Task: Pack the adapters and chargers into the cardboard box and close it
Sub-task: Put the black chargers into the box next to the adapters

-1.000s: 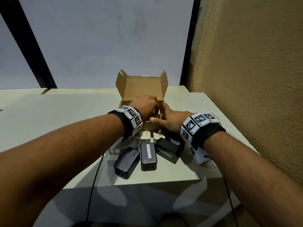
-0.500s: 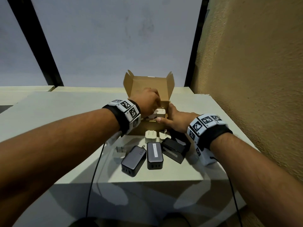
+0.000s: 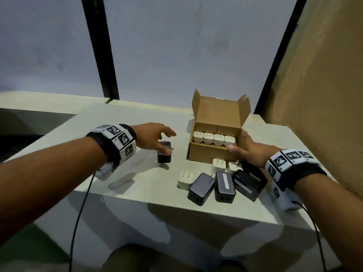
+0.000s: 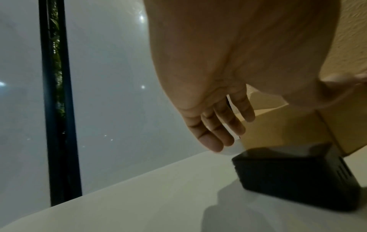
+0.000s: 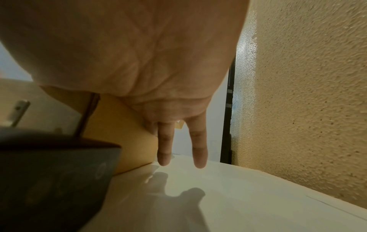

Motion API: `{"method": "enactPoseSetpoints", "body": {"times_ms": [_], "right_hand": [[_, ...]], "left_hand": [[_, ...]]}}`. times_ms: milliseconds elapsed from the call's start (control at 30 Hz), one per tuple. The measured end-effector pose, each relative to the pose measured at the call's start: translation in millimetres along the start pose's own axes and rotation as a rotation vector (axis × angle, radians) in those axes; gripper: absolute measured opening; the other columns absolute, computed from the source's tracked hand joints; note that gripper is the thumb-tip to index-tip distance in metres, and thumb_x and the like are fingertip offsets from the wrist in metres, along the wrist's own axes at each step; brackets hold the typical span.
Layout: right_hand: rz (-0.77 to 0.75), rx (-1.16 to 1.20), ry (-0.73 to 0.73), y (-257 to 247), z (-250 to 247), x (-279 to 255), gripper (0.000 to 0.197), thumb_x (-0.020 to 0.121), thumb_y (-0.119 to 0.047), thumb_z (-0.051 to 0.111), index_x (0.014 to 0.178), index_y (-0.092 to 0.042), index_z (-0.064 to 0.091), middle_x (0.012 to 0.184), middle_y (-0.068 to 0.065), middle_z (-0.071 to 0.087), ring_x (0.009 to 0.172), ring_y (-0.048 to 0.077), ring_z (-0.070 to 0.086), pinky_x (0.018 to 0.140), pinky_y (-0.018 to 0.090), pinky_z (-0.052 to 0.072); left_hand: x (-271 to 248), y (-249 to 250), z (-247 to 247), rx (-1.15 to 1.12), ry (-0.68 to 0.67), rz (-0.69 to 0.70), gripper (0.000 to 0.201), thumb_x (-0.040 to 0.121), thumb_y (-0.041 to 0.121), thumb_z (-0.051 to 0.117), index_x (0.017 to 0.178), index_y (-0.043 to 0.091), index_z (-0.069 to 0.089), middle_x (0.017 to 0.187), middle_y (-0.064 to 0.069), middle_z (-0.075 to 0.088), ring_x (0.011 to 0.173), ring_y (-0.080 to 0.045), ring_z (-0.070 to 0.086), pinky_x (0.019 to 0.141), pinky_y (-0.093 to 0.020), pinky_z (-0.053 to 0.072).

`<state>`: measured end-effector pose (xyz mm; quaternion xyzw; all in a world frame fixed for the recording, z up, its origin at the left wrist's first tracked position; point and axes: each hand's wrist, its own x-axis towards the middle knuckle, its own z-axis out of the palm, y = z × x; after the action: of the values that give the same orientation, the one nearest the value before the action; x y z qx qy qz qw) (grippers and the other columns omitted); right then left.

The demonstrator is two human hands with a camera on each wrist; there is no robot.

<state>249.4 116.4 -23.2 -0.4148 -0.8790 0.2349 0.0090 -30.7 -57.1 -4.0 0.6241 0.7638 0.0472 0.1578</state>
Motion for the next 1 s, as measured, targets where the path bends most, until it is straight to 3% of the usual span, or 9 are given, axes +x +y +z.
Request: {"method": "enactPoseSetpoints", "body": {"times_ms": [167,233,333,467,633,733,900,1000], "right_hand": [[0.013,0.009,0.007,-13,-1,-12,0.078,0.099,-0.047,0.042,0.156,-0.018,-0.002,0.161,0.006,0.023,0.143,0.025,0.032,0.107,0.026,0.025],[0.036,-0.027,-0.002,-14,-3,-13,0.08,0.096,-0.055,0.039,0.156,-0.021,-0.002,0.162,0.006,0.023,0.144,0.027,0.032,0.111,0.031,0.023],[0.042,-0.059,-0.011,-10,-4,-11,0.096,0.081,-0.076,0.033,0.156,-0.028,-0.003,0.161,0.004,0.027,0.142,0.029,0.037,0.115,0.042,0.025],[0.058,-0.078,-0.005,-7,-2,-6,0.093,0.084,-0.075,0.035,0.155,-0.03,-0.003,0.159,0.004,0.031,0.14,0.029,0.04,0.115,0.044,0.028],[0.07,-0.07,-0.027,-8,-3,-6,0.095,0.082,-0.076,0.034,0.155,-0.029,-0.004,0.159,0.004,0.031,0.139,0.029,0.041,0.116,0.044,0.028],[0.096,-0.093,-0.013,-8,-3,-6,0.088,0.089,-0.07,0.036,0.155,-0.027,-0.003,0.159,0.006,0.031,0.14,0.03,0.04,0.114,0.042,0.027],[0.091,-0.108,0.004,-6,-4,-8,0.088,0.09,-0.07,0.035,0.156,-0.027,-0.003,0.158,0.008,0.034,0.139,0.03,0.041,0.113,0.041,0.027],[0.072,-0.098,0.003,-8,-4,-10,0.087,0.091,-0.067,0.036,0.156,-0.025,-0.002,0.158,0.007,0.033,0.14,0.029,0.04,0.112,0.039,0.027]], "left_hand": [[-8,-8,17,0.028,-0.012,-0.028,0.088,0.073,0.051,0.075,0.145,0.021,0.033,0.143,0.002,0.046,0.123,-0.018,0.05,0.102,-0.03,0.038],[-6,-5,23,0.038,0.021,-0.017,0.09,0.074,0.054,0.073,0.147,0.021,0.031,0.143,-0.001,0.044,0.126,-0.02,0.047,0.105,-0.031,0.038],[1,0,28,0.083,0.011,-0.022,0.092,0.074,0.055,0.072,0.147,0.022,0.029,0.142,-0.003,0.043,0.129,-0.023,0.043,0.107,-0.034,0.036],[7,0,29,0.071,0.067,0.001,0.086,0.069,0.049,0.078,0.142,0.025,0.038,0.132,-0.001,0.05,0.12,-0.021,0.047,0.1,-0.032,0.043],[5,0,18,-0.05,0.189,0.063,0.093,0.06,0.044,0.086,0.138,0.02,0.041,0.126,-0.001,0.048,0.112,-0.018,0.048,0.094,-0.025,0.043],[3,0,11,-0.163,0.296,0.141,0.086,0.061,0.031,0.088,0.134,0.019,0.044,0.123,0.001,0.043,0.108,-0.014,0.047,0.089,-0.017,0.043],[7,11,3,-0.306,0.388,0.244,0.072,0.06,0.019,0.089,0.121,0.02,0.051,0.115,0.006,0.037,0.102,-0.006,0.046,0.071,0.003,0.041],[11,21,1,-0.359,0.41,0.276,0.068,0.06,0.018,0.089,0.117,0.02,0.051,0.115,0.004,0.038,0.1,-0.004,0.048,0.073,0.003,0.042]]}}
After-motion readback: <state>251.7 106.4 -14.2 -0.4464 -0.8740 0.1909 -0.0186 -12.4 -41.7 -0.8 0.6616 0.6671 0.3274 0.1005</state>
